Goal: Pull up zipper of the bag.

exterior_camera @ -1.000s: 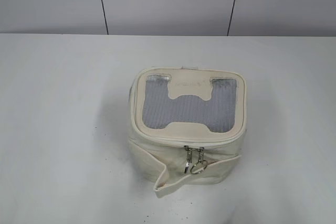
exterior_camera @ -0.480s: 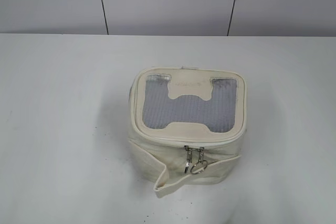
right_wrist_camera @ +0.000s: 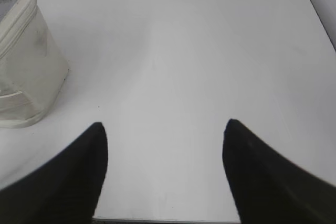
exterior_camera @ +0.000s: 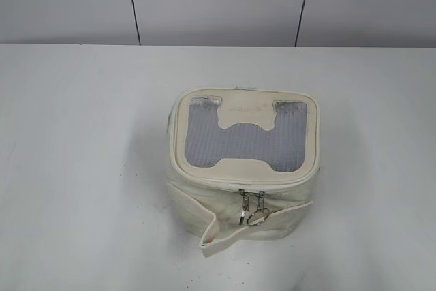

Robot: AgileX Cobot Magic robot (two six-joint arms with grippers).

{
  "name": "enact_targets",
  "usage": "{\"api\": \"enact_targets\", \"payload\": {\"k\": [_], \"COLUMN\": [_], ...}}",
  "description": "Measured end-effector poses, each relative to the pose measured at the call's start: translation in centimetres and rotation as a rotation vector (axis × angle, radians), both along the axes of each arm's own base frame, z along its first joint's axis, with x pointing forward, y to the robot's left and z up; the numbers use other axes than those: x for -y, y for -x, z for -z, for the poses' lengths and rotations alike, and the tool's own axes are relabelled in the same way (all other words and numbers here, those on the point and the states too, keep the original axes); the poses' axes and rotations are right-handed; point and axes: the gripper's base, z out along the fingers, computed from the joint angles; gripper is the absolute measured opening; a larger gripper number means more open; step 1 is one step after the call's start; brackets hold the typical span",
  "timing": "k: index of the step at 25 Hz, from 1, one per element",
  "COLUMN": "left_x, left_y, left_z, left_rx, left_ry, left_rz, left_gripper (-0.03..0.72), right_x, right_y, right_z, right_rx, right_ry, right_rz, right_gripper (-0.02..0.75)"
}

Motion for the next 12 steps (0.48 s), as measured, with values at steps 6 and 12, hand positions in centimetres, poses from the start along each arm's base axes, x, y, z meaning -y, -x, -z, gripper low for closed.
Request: {"api": "enact_targets", "payload": {"k": [6, 12], "left_x": [0.0, 0.0], "left_y": [0.0, 0.0], "left_z": [0.0, 0.0], "left_rx": [0.0, 0.0], "left_ry": [0.0, 0.0], "left_rz": [0.0, 0.0], "left_gripper": [0.308, 0.308], "right_x": [0.0, 0.0], "right_y": [0.0, 0.0], "right_z": [0.0, 0.0], "right_rx": [0.0, 0.0], "right_ry": [0.0, 0.0], "right_rz": [0.0, 0.0], "right_gripper": [0.535, 0.535]}}
